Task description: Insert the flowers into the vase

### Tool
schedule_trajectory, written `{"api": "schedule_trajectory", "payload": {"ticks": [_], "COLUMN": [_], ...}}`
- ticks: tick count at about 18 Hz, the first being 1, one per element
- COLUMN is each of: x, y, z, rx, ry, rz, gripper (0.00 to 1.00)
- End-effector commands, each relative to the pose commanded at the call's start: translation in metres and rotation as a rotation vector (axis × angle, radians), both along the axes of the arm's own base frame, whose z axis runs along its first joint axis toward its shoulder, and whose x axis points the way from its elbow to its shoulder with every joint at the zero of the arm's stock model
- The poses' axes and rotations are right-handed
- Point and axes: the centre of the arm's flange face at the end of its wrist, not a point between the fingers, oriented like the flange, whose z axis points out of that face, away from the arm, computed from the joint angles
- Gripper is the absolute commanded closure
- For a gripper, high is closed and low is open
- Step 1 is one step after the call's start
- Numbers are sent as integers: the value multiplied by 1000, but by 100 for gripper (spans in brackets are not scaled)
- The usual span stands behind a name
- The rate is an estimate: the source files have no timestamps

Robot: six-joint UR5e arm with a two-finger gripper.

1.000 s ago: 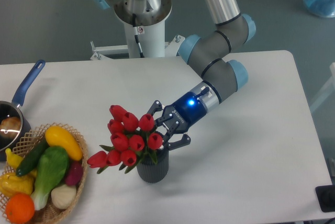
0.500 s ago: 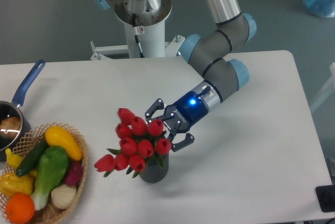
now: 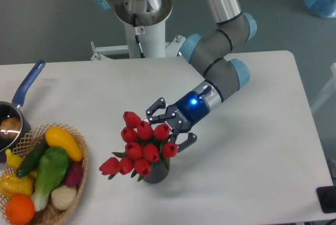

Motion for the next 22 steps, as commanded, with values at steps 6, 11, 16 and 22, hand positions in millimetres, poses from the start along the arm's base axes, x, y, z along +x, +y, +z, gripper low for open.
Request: {"api": "schedule_trajectory", "payload": {"ticks": [6, 11, 16, 22], "x": [4, 10, 9, -2], "y": [-1, -4, -8, -25], "z": [3, 9, 10, 15], "rx": [1, 1, 1, 0], "ry": [1, 6, 10, 15], "rz": [-1, -1, 6, 43], "gripper": [1, 0, 0, 0]}}
